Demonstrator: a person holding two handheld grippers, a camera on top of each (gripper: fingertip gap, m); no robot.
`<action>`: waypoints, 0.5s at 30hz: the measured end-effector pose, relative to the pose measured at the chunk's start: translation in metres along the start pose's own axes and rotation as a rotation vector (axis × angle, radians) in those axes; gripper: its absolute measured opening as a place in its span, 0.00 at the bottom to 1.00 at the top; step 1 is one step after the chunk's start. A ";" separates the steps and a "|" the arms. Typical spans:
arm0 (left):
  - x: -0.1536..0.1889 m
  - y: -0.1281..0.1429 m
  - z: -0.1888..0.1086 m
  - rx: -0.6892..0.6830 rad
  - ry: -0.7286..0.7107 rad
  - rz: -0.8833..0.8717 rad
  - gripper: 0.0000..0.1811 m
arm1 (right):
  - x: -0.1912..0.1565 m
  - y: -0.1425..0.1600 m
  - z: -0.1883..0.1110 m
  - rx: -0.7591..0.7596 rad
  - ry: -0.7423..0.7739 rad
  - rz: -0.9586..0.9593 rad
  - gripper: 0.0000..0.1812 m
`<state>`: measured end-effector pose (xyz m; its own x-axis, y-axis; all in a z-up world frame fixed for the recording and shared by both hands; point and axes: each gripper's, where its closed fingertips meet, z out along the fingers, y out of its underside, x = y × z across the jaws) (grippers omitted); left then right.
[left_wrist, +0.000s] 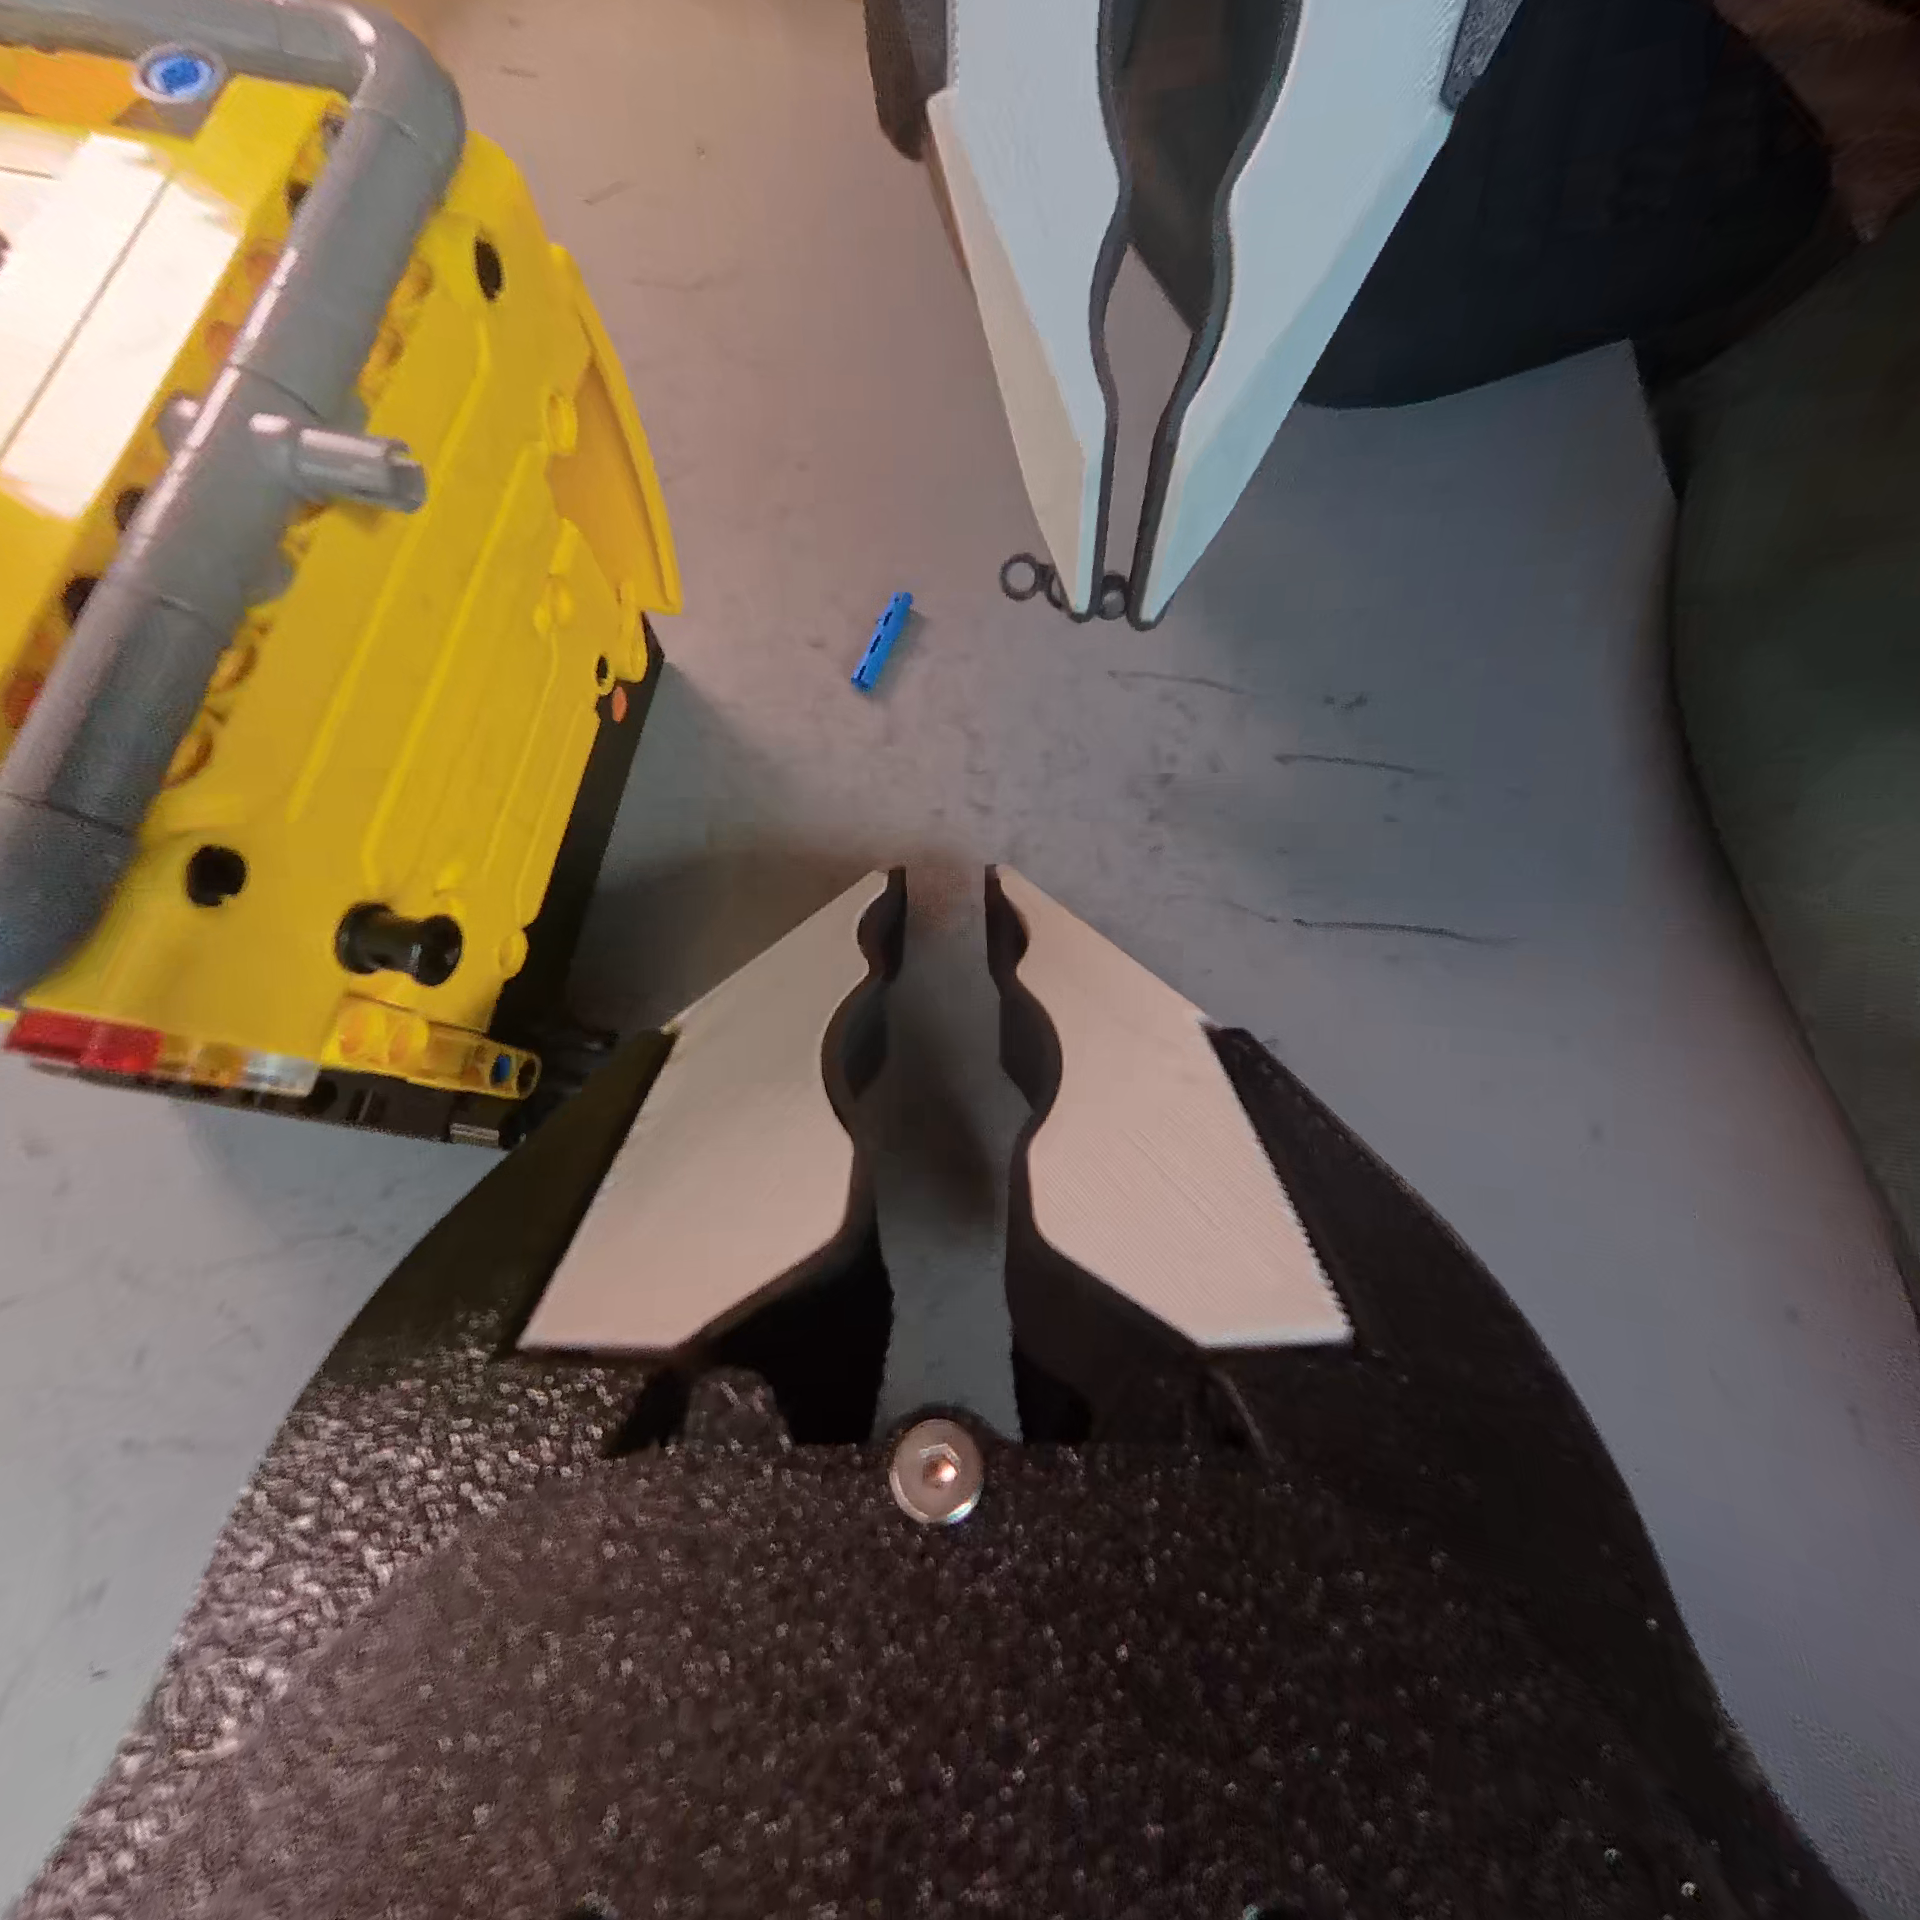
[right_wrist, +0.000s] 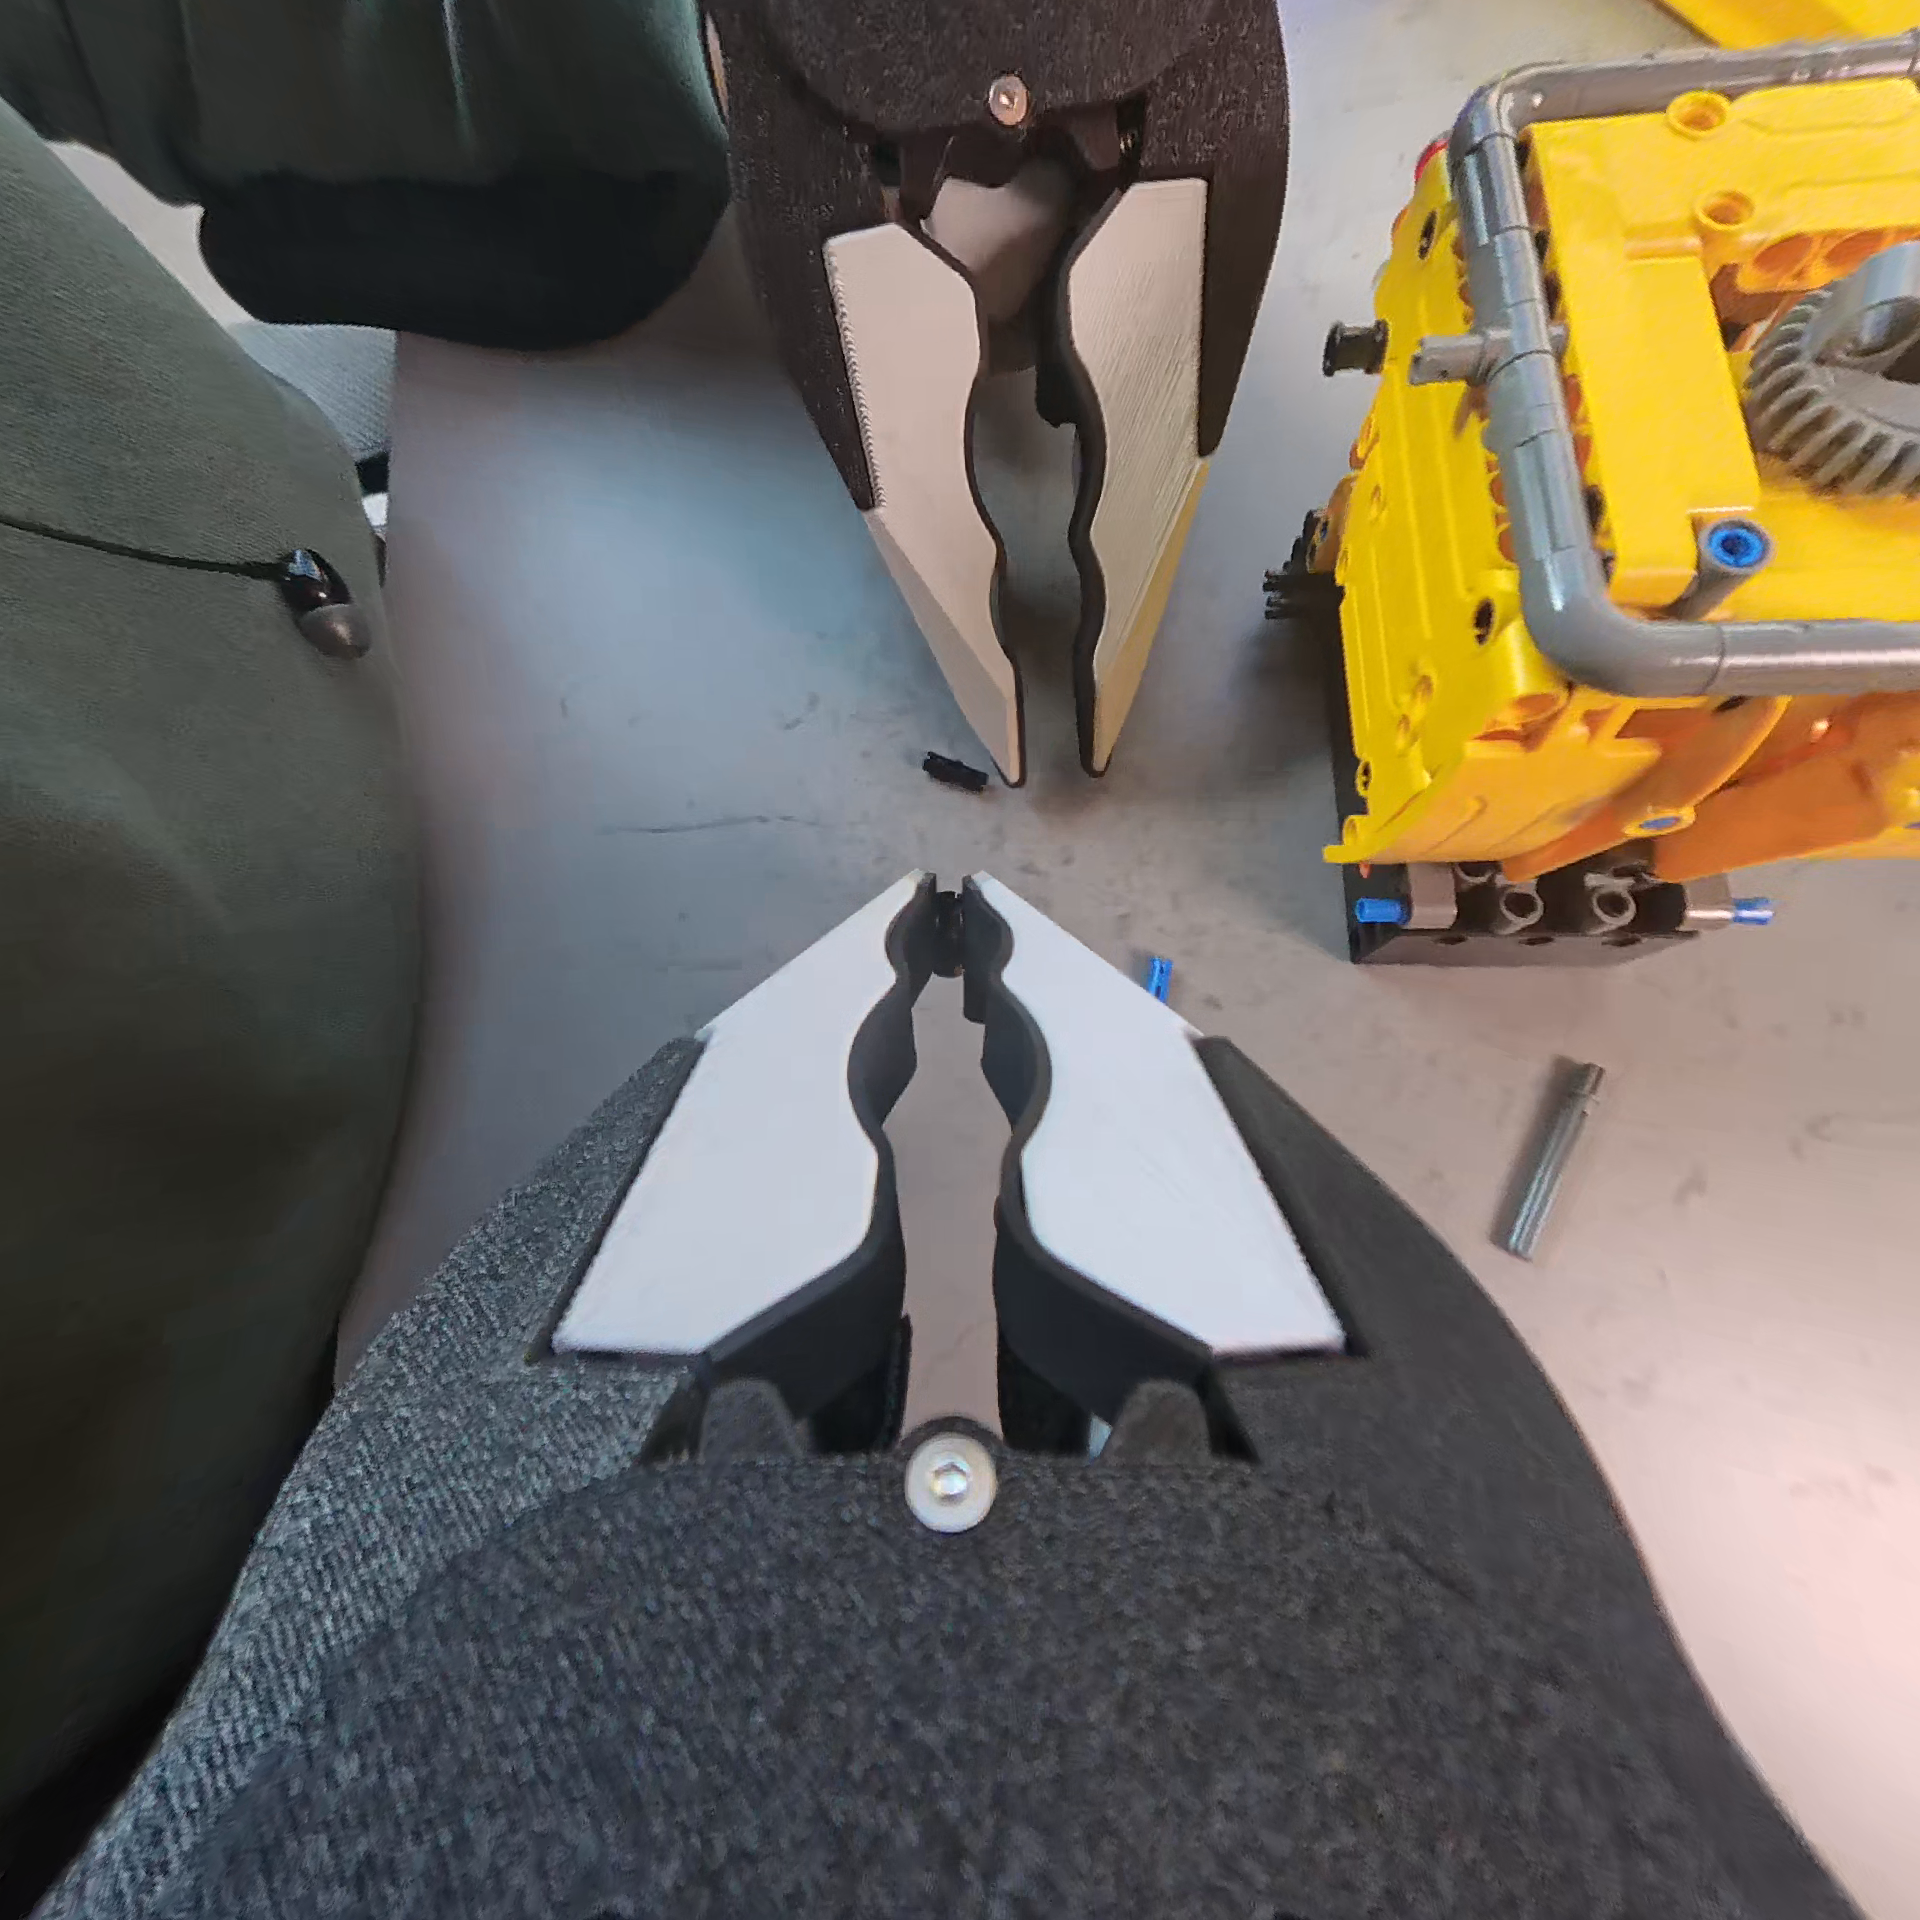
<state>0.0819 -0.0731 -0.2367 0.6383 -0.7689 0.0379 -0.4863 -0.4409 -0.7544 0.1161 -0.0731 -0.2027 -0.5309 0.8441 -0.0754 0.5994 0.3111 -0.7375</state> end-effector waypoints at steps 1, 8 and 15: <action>0.004 -0.004 -0.001 0.021 0.021 0.002 0.09 | -0.002 -0.003 0.000 0.028 -0.005 -0.022 0.02; 0.031 -0.021 -0.004 0.115 0.081 0.077 0.18 | -0.020 -0.010 0.012 0.054 0.000 -0.338 0.02; 0.035 -0.021 -0.002 0.108 0.065 0.123 0.20 | -0.028 -0.014 0.021 0.083 -0.083 -0.410 0.02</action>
<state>0.1131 -0.0915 -0.2185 0.5364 -0.8437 -0.0200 -0.4893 -0.2916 -0.8219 0.1099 -0.1100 -0.2046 -0.7636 0.6187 0.1847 0.2799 0.5750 -0.7688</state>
